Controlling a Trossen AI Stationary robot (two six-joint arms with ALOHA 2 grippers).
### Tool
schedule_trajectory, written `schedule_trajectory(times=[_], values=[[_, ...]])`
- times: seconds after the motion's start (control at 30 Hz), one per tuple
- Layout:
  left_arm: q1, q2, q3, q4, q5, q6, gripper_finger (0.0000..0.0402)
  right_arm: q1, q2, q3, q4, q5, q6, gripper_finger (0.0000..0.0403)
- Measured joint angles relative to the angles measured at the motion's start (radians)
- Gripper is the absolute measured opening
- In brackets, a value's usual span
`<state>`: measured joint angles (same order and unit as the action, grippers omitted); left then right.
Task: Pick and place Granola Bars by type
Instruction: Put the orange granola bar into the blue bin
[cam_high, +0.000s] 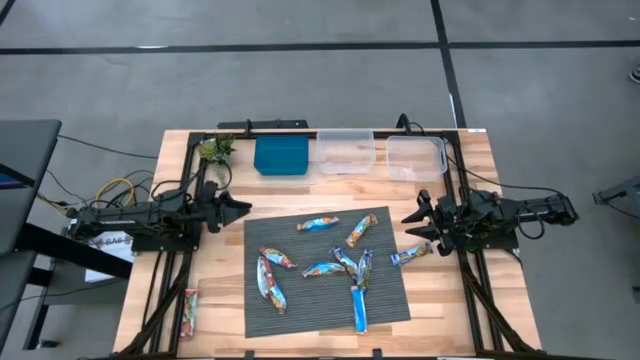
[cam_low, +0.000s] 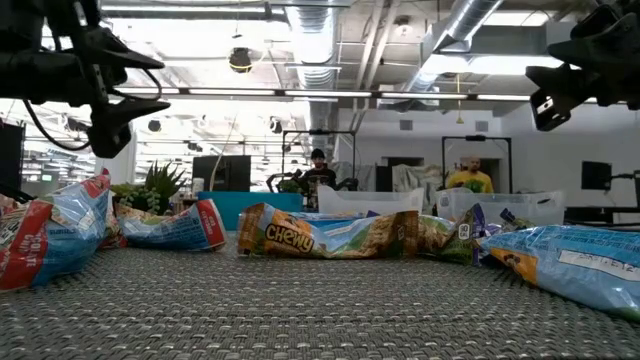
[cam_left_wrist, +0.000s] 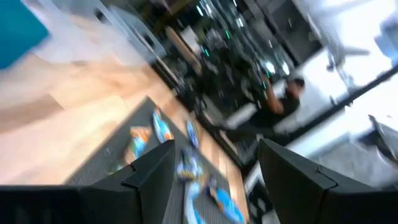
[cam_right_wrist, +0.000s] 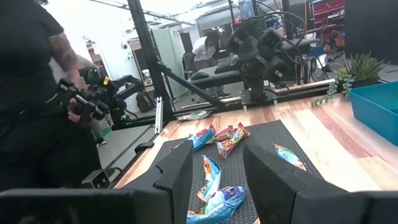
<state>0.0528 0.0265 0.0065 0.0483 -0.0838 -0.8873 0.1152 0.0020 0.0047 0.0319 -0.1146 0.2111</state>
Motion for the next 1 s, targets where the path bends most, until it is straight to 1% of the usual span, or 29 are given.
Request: schedule_trajectory(times=[0.1, 0.17, 0.23, 0.3, 0.4, 0.47, 0.53, 0.63, 0.73, 0.8, 0.9, 1.0], values=[[0.000, 0.000, 0.000, 0.025, -0.121, -0.005, 0.0222, 0.000, 0.000, 0.000, 0.000, 0.000, 0.000, 0.0134], [0.000, 0.000, 0.000, 0.054, -0.180, 0.014, 0.0222, 0.000, 0.000, 0.000, 0.000, 0.000, 0.000, 0.0134], [0.000, 0.005, 0.000, 0.104, -0.180, 0.042, 0.0222, 0.000, 0.000, 0.000, 0.000, 0.000, 0.000, 0.0133], [0.000, 0.031, 0.004, 0.158, -0.133, 0.055, 0.0222, 0.000, 0.000, 0.000, 0.000, 0.000, 0.000, 0.0133], [-0.001, 0.103, 0.052, 0.121, -0.108, 0.029, 0.0221, 0.000, 0.000, 0.000, 0.000, 0.000, 0.000, 0.0134], [-0.001, 0.182, 0.111, 0.119, -0.128, 0.020, 0.0216, 0.000, 0.000, 0.000, 0.000, 0.000, 0.000, 0.0134], [-0.001, 0.281, 0.182, 0.106, -0.134, 0.047, 0.0209, 0.000, 0.000, 0.000, 0.000, 0.000, 0.000, 0.0134], [-0.001, 0.477, 0.308, 0.057, -0.141, 0.093, 0.0198, 0.000, 0.000, 0.000, 0.000, 0.000, 0.000, 0.0133], [-0.001, 0.686, 0.448, -0.027, -0.135, 0.118, 0.0189, 0.000, 0.000, 0.000, 0.000, 0.000, 0.000, 0.0134], [-0.001, 0.823, 0.543, -0.087, -0.112, 0.123, 0.0184, 0.000, 0.000, 0.000, 0.003, 0.005, 0.000, 0.0134], [0.000, 1.011, 0.679, -0.199, -0.070, 0.144, 0.0180, 0.000, 0.000, 0.000, 0.005, 0.065, -0.001, 0.0133], [0.000, 1.171, 0.799, -0.283, 0.008, 0.266, 0.0179, 0.000, 0.000, 0.000, 0.018, 0.099, 0.000, 0.0133]])
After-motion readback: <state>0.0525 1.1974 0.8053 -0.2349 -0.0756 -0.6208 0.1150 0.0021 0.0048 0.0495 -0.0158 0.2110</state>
